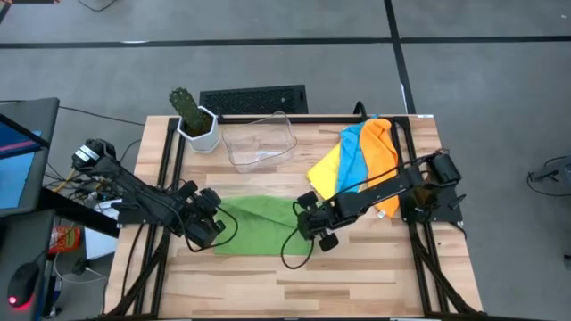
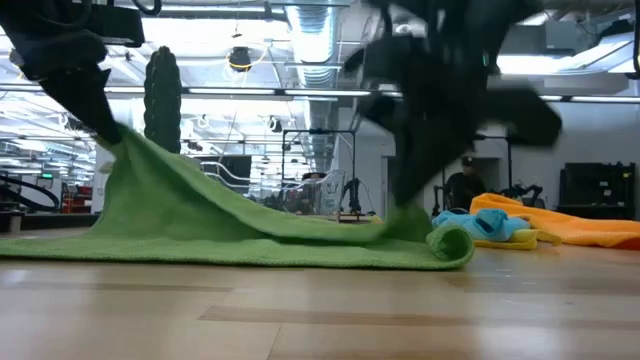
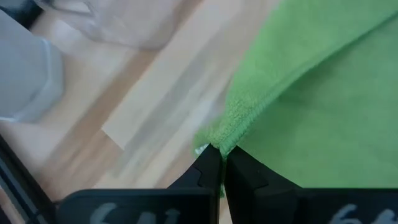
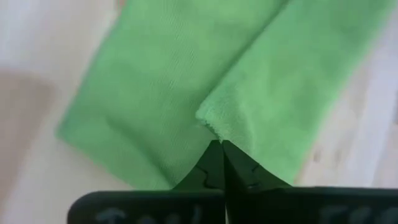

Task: Fold microfiber towels
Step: Fold the green microfiber cloth

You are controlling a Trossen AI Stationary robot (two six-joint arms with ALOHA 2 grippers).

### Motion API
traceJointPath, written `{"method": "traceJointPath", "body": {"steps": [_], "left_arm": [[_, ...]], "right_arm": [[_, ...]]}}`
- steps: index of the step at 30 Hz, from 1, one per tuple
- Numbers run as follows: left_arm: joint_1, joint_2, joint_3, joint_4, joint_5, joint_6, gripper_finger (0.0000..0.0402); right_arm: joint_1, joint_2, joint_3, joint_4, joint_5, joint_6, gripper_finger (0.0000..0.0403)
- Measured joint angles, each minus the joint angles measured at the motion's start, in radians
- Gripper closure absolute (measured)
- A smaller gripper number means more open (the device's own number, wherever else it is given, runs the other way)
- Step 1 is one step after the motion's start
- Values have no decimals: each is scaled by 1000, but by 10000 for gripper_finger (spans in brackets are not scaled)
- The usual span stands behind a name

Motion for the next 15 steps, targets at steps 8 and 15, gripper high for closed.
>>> {"method": "traceJointPath", "body": {"steps": [8,15], "left_arm": [[-31,-46,102,-81,68,14,401],[-61,-51,203,-194,87,15,401]], "right_arm": [[0,-189,4,-26,1,235,394],[36,-276,-46,-65,11,428,395]]}}
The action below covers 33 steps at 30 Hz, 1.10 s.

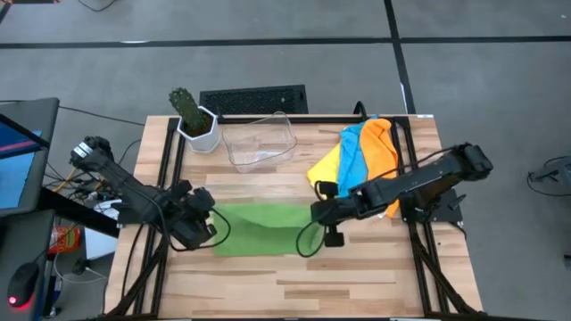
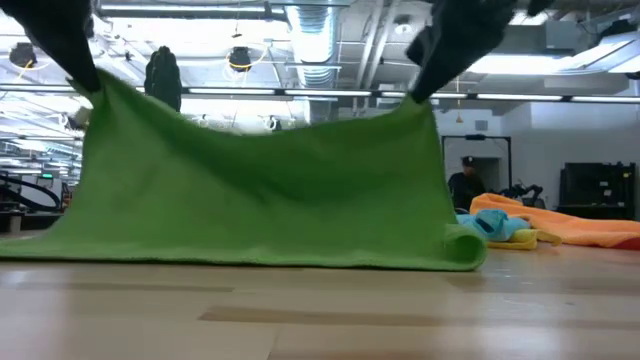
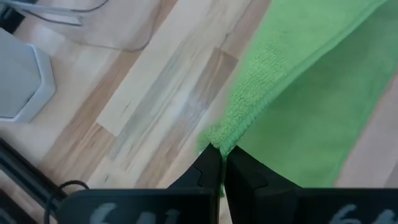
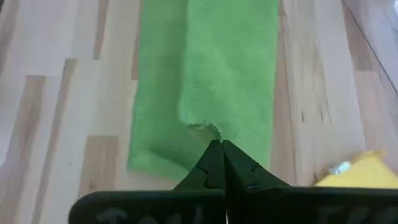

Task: Fold microfiber towels
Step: Fold the green microfiber cloth

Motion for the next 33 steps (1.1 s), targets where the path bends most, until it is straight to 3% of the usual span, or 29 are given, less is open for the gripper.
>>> {"method": "traceJointPath", "body": {"steps": [5,9,18,22,33], "left_arm": [[0,0,4,-14,-47,4,401],[16,1,60,0,-37,-34,401],[-16,0,204,-110,65,-24,401],[-39,1,238,-115,130,-35,401],[-160,2,413,-126,231,-171,401]], "right_arm": [[36,-15,-62,-9,41,106,396],[49,-15,-30,52,15,184,394],[113,-36,41,69,-49,171,393],[161,-63,40,64,-107,254,394],[297,-157,42,127,-81,513,394]]}}
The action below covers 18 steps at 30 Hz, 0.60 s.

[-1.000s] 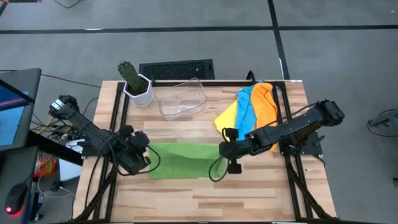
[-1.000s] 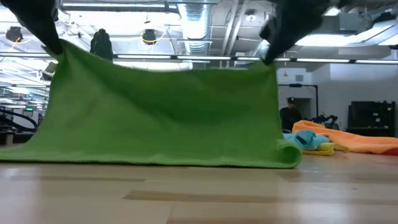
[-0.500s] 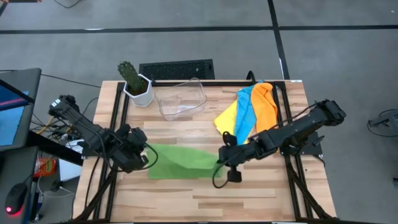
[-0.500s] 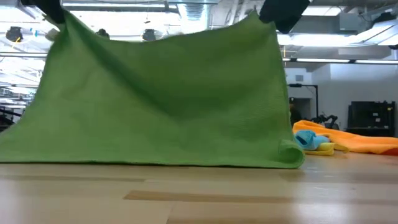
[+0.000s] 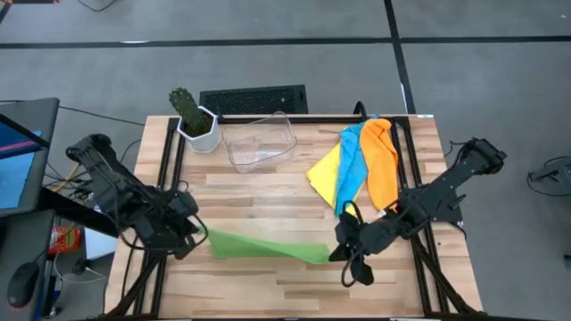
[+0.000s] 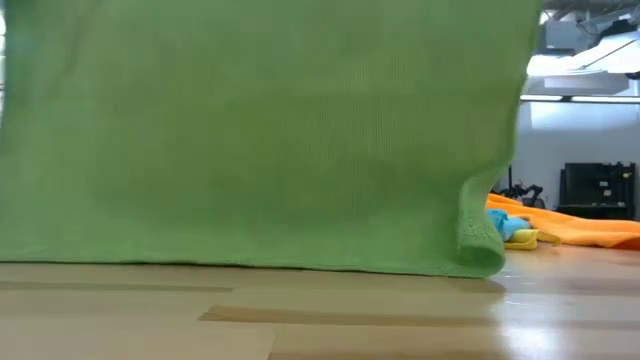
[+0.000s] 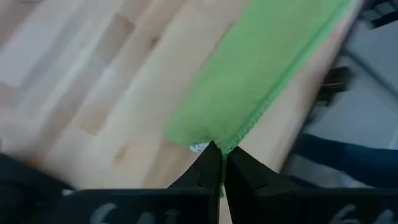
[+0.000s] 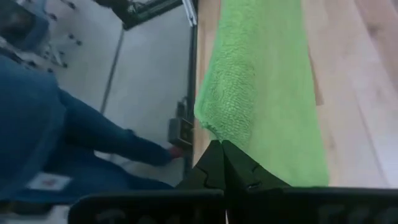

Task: Fold microfiber towels
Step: Fold the green microfiber cloth

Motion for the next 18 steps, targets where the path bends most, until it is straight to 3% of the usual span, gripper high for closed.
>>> {"method": "traceJointPath", "body": {"steps": [8,14,18], "left_arm": [[-117,34,210,10,-82,-66,401],[-114,85,184,-127,-116,-79,401],[-57,106,94,-161,-150,-52,401]], "right_arm": [[74,1,0,59,15,129,393],[71,39,1,-69,67,123,392],[18,117,0,-142,71,50,391]]}}
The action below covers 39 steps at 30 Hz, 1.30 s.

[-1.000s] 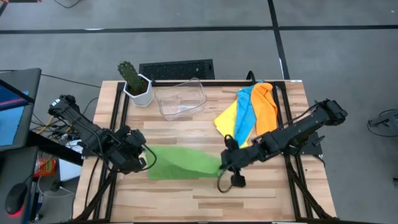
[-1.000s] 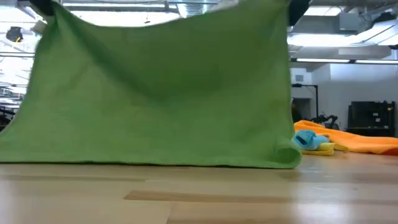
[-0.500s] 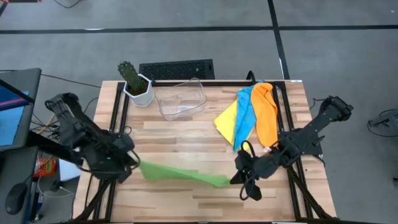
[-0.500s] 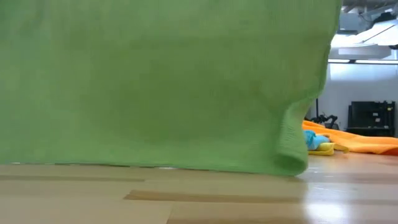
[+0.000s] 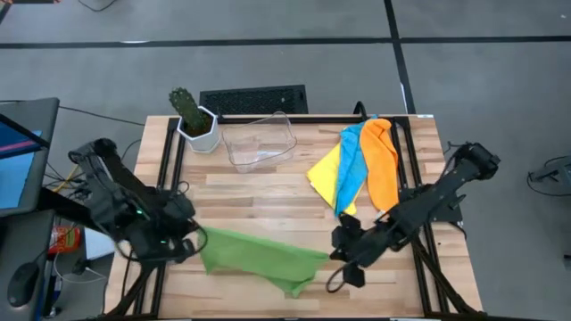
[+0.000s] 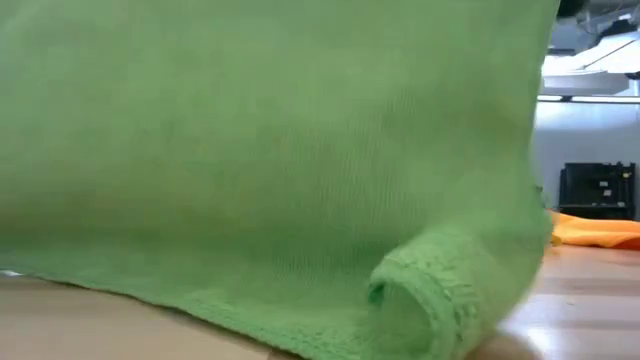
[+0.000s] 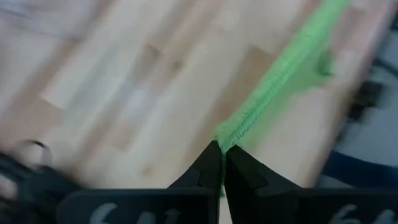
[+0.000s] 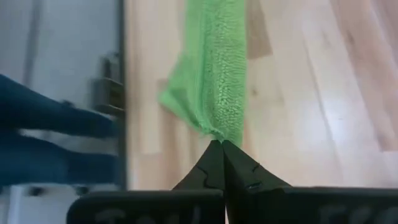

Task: Fold microfiber towels
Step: Fold the green microfiber cloth

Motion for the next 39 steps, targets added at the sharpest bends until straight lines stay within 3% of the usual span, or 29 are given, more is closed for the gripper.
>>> {"method": "traceJointPath", "body": {"steps": [8,13,19,24,29,34,39], "left_arm": [[101,-3,-292,-3,-108,30,401],[169,-4,-447,11,-196,13,401],[245,-5,-554,89,-276,83,401],[272,-5,-622,238,-244,121,401],[250,-5,-664,388,-208,147,401],[230,-5,-665,399,-193,145,401],[208,-16,-662,396,-117,154,401]], "right_arm": [[-128,137,-1,-26,-48,-172,391],[-224,158,0,-127,-1,-163,390],[-278,152,-1,-118,34,-177,391],[-273,169,0,55,-60,-256,391],[-246,214,0,200,-70,-243,391],[-222,280,0,334,-148,-238,391],[-198,343,-1,431,-161,-198,391]]}}
